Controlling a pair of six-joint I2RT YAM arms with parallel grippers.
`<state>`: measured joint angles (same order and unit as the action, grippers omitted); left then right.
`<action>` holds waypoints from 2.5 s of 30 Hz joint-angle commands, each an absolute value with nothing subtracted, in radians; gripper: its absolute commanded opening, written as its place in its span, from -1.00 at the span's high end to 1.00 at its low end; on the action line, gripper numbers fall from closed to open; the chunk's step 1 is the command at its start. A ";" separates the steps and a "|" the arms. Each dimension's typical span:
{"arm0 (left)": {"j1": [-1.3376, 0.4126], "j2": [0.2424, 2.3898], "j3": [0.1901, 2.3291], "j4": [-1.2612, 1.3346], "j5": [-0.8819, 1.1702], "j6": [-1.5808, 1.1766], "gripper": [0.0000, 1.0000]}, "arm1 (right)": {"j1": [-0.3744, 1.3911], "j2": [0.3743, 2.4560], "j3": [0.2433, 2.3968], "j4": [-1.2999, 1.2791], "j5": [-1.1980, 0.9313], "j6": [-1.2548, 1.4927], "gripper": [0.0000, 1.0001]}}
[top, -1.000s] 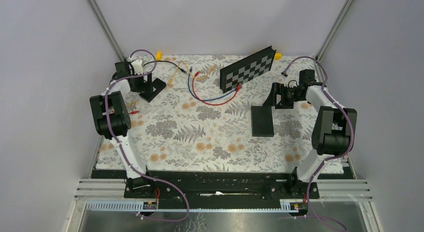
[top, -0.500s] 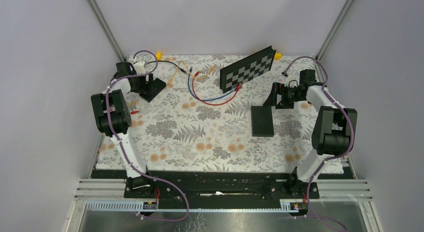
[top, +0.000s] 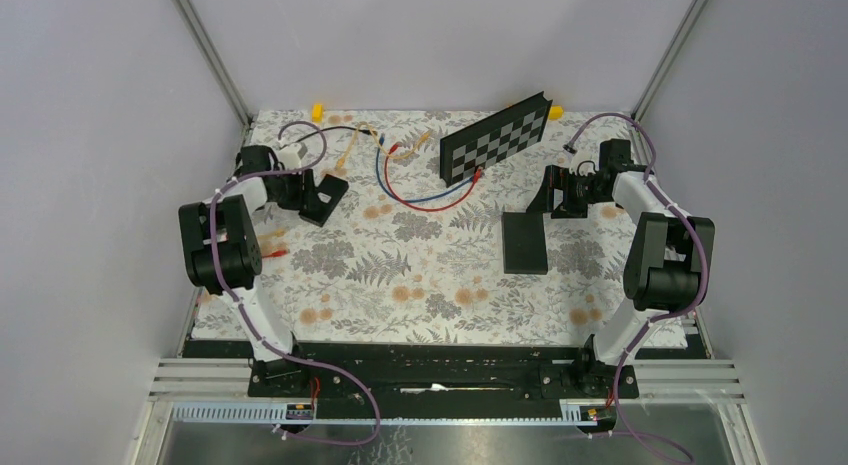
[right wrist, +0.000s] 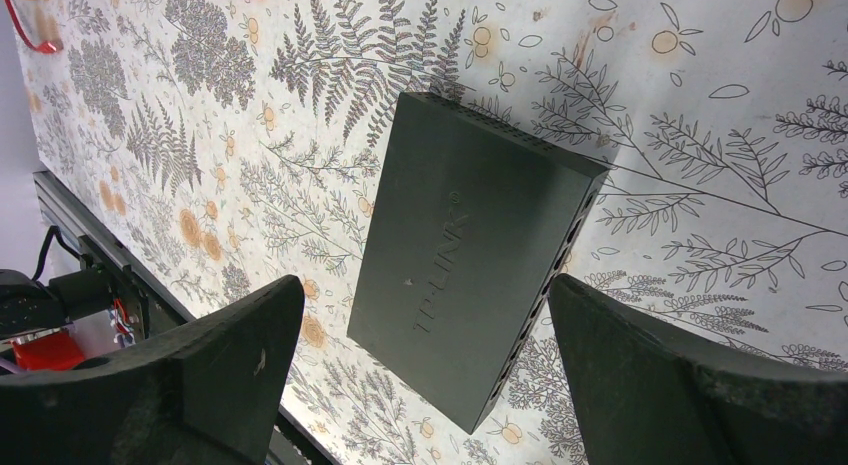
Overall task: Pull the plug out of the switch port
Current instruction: Move the switch port to the center of the board.
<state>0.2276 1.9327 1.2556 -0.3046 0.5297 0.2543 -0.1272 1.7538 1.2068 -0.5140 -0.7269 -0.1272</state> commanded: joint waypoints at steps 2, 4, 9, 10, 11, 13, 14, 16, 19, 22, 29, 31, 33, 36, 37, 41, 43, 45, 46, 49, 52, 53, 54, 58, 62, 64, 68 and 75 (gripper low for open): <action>0.161 1.834 1.093 -0.395 0.527 0.257 -0.07 | -0.135 1.721 1.232 -0.526 -0.753 -0.141 -0.99; 0.120 1.798 1.045 -0.395 0.513 0.262 -0.08 | -0.135 1.723 1.232 -0.526 -0.755 -0.142 -0.99; 0.010 1.725 0.969 -0.395 0.511 0.236 -0.12 | -0.135 1.728 1.230 -0.527 -0.753 -0.144 -0.99; -0.022 1.714 0.959 -0.394 0.511 0.226 -0.13 | -0.135 1.729 1.232 -0.526 -0.752 -0.146 -0.99; -0.046 1.704 0.949 -0.394 0.509 0.218 -0.14 | -0.135 1.729 1.232 -0.527 -0.750 -0.147 -0.99; -0.090 1.683 0.932 -0.395 0.506 0.203 -0.16 | -0.135 1.727 1.233 -0.528 -0.745 -0.148 -0.99; -0.112 1.675 0.923 -0.394 0.506 0.199 -0.17 | -0.135 1.726 1.233 -0.529 -0.743 -0.149 -0.99; -0.155 1.669 0.911 -0.398 0.508 0.202 -0.21 | -0.134 1.725 1.233 -0.529 -0.738 -0.150 -0.99; -0.208 1.672 0.906 -0.413 0.520 0.228 -0.31 | -0.135 1.726 1.233 -0.529 -0.730 -0.150 -0.99; -0.248 1.694 0.921 -0.441 0.570 0.245 -0.39 | -0.136 1.727 1.232 -0.528 -0.722 -0.152 -0.99; -0.343 1.719 0.943 -0.456 0.653 0.276 -0.56 | -0.137 1.736 1.235 -0.534 -0.707 -0.154 -0.99; -0.371 1.723 0.951 -0.457 0.673 0.285 -0.62 | -0.137 1.735 1.235 -0.535 -0.706 -0.157 -0.99; -0.408 1.731 0.962 -0.457 0.686 0.294 -0.66 | -0.137 1.734 1.235 -0.536 -0.718 -0.164 -0.99; -0.471 1.754 0.983 -0.453 0.708 0.303 -0.69 | -0.137 1.732 1.238 -0.546 -0.759 -0.180 -0.99; -0.491 1.764 0.988 -0.443 0.717 0.303 -0.69 | -0.137 1.730 1.239 -0.549 -0.785 -0.188 -0.99; -0.559 1.794 0.998 -0.381 0.732 0.278 -0.70 | -0.137 1.719 1.233 -0.550 -0.858 -0.220 -0.99; -0.592 1.820 1.018 -0.370 0.746 0.260 -0.70 | -0.137 1.718 1.233 -0.550 -0.872 -0.230 -0.99; -0.625 1.852 1.045 -0.362 0.763 0.243 -0.70 | -0.137 1.720 1.235 -0.549 -0.883 -0.239 -0.99; -0.652 1.876 1.060 -0.362 0.769 0.237 -0.69 | -0.137 1.722 1.235 -0.549 -0.889 -0.242 -0.99; -0.713 1.910 1.098 -0.350 0.788 0.217 -0.69 | -0.137 1.727 1.235 -0.549 -0.901 -0.248 -0.99; -0.760 1.905 1.112 -0.314 0.778 0.202 -0.71 | -0.137 1.726 1.235 -0.546 -0.917 -0.249 -0.99; -0.766 1.896 1.115 -0.302 0.770 0.200 -0.72 | -0.137 1.724 1.233 -0.543 -0.924 -0.247 -0.99; -0.766 1.884 1.112 -0.283 0.762 0.198 -0.75 | -0.137 1.719 1.230 -0.536 -0.932 -0.242 -0.99; -0.766 1.804 1.081 -0.240 0.681 0.198 -0.95 | -0.131 1.692 1.219 -0.501 -0.928 -0.219 -0.99; -0.766 1.720 1.049 -0.236 0.623 0.220 -0.98 | -0.114 1.685 1.235 -0.499 -0.906 -0.206 -0.99; -0.766 1.683 1.034 -0.247 0.597 0.237 -0.98 | -0.098 1.688 1.252 -0.512 -0.886 -0.214 -1.00; -0.763 1.580 1.000 -0.258 0.546 0.257 -0.98 | -0.047 1.689 1.279 -0.514 -0.858 -0.214 -0.99; -0.644 1.472 0.990 -0.228 0.489 0.211 -0.97 | 0.162 1.557 1.215 -0.325 -0.718 -0.181 -0.99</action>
